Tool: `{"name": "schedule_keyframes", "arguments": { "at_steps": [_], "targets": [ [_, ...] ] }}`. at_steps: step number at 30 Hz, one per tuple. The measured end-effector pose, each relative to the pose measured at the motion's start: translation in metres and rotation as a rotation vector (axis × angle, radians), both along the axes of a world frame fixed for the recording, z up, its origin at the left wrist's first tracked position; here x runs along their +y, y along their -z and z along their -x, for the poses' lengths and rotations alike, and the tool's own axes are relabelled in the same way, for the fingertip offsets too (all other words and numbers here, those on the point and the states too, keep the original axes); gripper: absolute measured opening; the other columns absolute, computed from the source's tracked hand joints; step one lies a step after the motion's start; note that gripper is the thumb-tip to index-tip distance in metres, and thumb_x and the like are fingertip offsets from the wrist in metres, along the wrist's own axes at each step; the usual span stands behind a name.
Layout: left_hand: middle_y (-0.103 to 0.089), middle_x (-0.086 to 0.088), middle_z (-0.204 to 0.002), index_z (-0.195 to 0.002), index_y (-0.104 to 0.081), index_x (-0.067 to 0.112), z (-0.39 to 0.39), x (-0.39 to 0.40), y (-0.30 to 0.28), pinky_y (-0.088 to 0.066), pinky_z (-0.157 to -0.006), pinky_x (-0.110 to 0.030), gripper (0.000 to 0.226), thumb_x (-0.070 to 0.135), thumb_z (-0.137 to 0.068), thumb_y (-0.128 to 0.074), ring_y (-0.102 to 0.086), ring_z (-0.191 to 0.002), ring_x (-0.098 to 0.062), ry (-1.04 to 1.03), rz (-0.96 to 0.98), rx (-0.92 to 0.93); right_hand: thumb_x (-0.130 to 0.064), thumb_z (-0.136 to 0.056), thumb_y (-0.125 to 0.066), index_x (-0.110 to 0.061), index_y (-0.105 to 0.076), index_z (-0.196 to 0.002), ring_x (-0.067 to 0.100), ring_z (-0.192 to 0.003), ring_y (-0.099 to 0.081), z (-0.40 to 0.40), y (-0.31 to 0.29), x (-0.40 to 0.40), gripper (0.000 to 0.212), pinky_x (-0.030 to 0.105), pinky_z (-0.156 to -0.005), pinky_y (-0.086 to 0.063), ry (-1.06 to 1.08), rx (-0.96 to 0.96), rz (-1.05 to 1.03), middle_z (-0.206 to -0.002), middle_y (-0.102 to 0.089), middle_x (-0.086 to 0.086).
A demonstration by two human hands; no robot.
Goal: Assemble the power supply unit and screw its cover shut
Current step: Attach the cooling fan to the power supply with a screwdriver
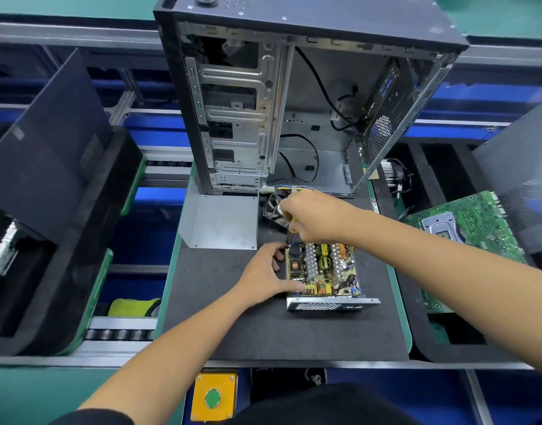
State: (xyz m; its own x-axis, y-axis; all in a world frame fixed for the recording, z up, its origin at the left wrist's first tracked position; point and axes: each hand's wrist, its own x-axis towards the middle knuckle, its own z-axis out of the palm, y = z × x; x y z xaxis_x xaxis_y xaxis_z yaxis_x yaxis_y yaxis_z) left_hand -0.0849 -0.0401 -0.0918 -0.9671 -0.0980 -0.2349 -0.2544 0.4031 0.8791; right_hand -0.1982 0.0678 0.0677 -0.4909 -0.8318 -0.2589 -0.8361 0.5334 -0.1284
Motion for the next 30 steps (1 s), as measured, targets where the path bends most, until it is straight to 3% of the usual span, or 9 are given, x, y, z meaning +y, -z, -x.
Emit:
{"name": "schedule_keyframes", "arguments": {
  "at_steps": [3,13,22,30],
  "targets": [
    [-0.048,0.016,-0.101,-0.127,-0.041,0.039,0.000,0.001,0.000,-0.040,-0.066,-0.015,0.098,0.064,-0.043,-0.084,-0.046,-0.075,0.002,-0.002,0.006,0.003,-0.014,-0.088,-0.058,-0.011,-0.056,-0.091,0.027,-0.092,-0.056,0.000,-0.003,0.001,0.005,0.042,-0.077,-0.049,0.003,0.005,0.003,-0.098,-0.060,0.008],
    [-0.044,0.013,-0.100,-0.139,-0.043,0.029,0.000,-0.001,-0.001,-0.039,-0.068,-0.013,0.097,0.059,-0.056,-0.083,-0.046,-0.078,-0.004,0.084,0.074,0.060,-0.013,-0.088,-0.056,-0.010,-0.058,-0.091,0.027,-0.088,-0.056,-0.002,-0.012,0.007,0.005,0.041,-0.073,-0.049,0.016,0.009,0.036,-0.093,-0.062,0.008],
    [-0.047,0.013,-0.103,-0.134,-0.038,0.032,0.000,-0.002,-0.003,-0.041,-0.067,-0.014,0.100,0.058,-0.051,-0.086,-0.047,-0.078,-0.004,0.039,0.038,0.017,-0.013,-0.090,-0.057,-0.011,-0.057,-0.094,0.025,-0.097,-0.053,-0.002,0.000,0.008,0.004,0.041,-0.080,-0.047,0.006,-0.036,0.016,-0.100,-0.061,0.008],
    [-0.047,0.015,-0.103,-0.134,-0.040,0.030,-0.001,-0.001,-0.001,-0.041,-0.066,-0.015,0.102,0.062,-0.048,-0.085,-0.047,-0.078,-0.004,0.028,0.034,0.007,-0.015,-0.091,-0.058,-0.010,-0.055,-0.094,0.027,-0.095,-0.055,-0.001,0.008,0.006,0.006,0.036,-0.076,-0.045,0.011,-0.039,0.009,-0.101,-0.059,0.009]
  ]
}}
